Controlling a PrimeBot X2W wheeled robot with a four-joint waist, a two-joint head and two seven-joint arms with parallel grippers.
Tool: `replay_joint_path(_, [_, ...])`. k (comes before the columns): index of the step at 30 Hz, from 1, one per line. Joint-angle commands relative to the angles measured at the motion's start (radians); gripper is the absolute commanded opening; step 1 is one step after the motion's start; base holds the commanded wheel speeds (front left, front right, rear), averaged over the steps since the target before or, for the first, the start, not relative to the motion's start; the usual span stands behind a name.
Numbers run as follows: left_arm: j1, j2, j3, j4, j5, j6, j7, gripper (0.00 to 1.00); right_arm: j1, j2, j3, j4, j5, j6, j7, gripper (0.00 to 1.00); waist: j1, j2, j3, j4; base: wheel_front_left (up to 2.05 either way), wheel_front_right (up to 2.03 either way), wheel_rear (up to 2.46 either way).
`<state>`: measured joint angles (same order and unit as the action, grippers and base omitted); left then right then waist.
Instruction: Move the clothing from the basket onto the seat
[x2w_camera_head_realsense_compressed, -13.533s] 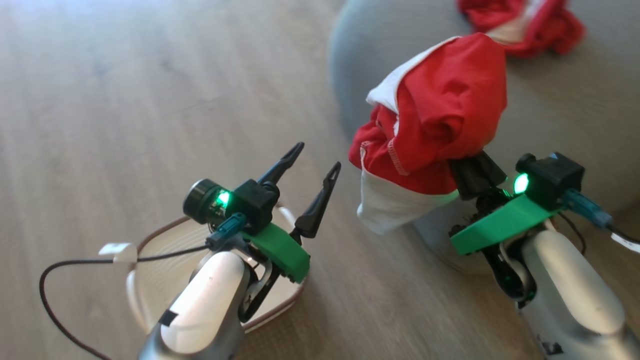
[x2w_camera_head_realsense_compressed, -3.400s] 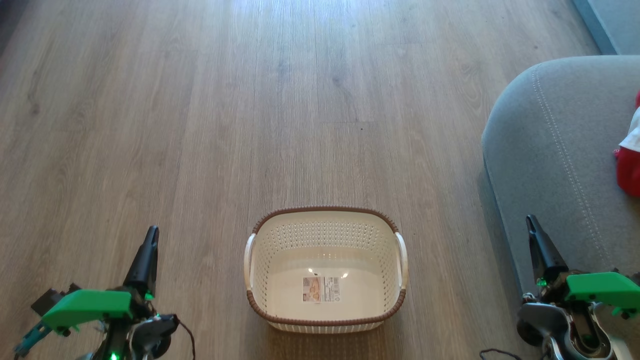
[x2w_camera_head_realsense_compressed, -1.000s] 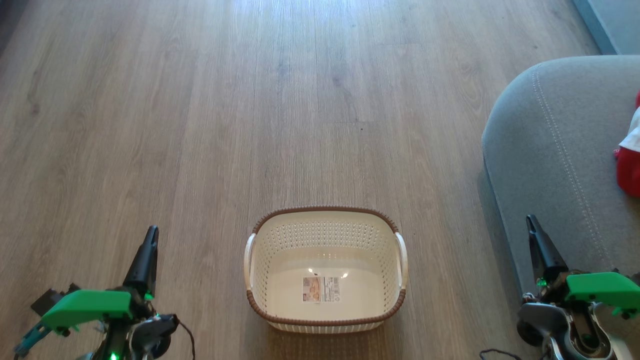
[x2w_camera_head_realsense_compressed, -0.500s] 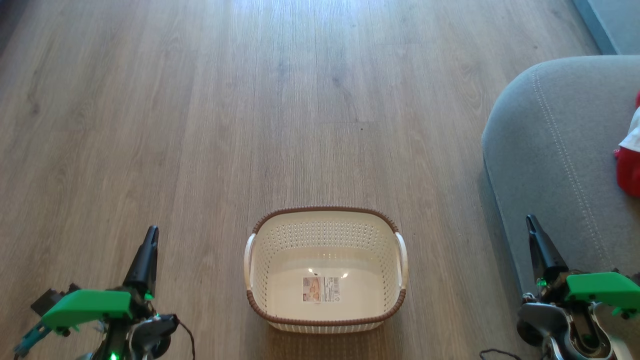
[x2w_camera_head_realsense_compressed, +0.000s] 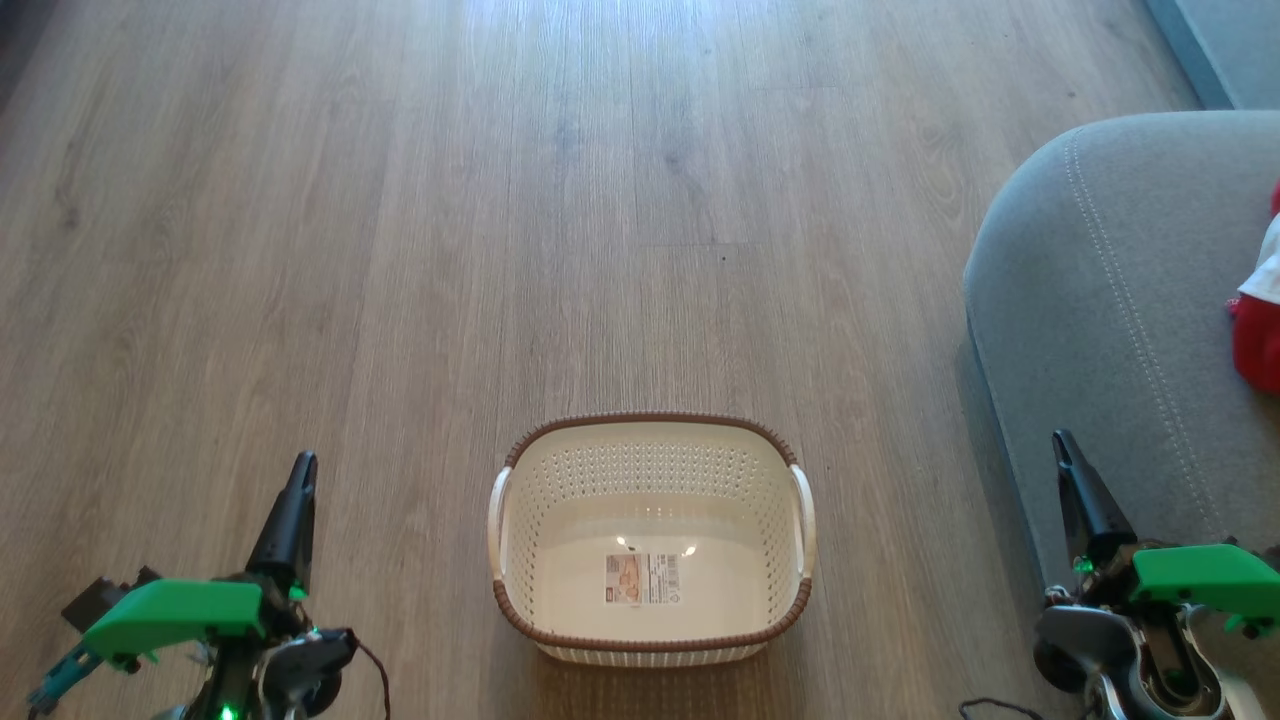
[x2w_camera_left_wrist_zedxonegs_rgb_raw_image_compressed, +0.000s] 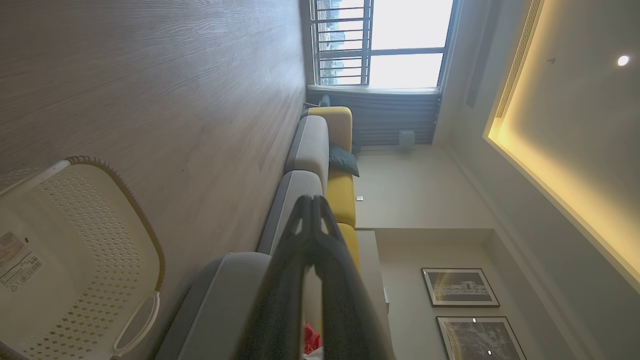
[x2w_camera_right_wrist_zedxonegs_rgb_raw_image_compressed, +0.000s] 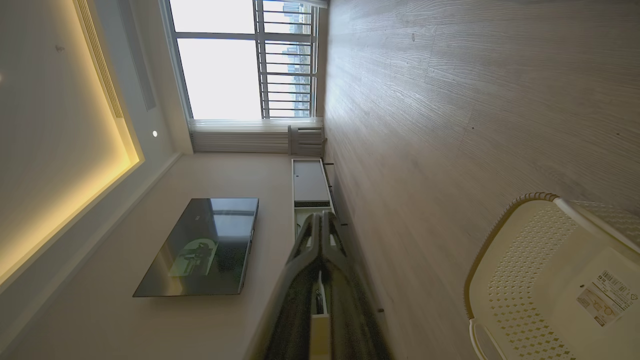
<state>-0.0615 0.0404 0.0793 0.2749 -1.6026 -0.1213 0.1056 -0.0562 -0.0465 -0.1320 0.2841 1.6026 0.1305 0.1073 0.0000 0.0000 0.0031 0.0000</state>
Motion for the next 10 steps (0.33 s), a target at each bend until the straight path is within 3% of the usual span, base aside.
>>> replay_joint_path(1, [-0.047,0.01,0.034,-0.03,-0.006,-0.009,0.008,0.0,-0.052,-0.004,0.018,-0.039,0.006,0.0,0.006,0.0,0.0,0.0,0.0,0.0,0.0,0.0,0.0])
replay_joint_path(10, [-0.047,0.01,0.034,-0.03,-0.006,-0.009,0.008,0.0,-0.052,-0.004,0.018,-0.039,0.006,0.0,0.006,0.0,0.0,0.0,0.0,0.0,0.0,0.0,0.0])
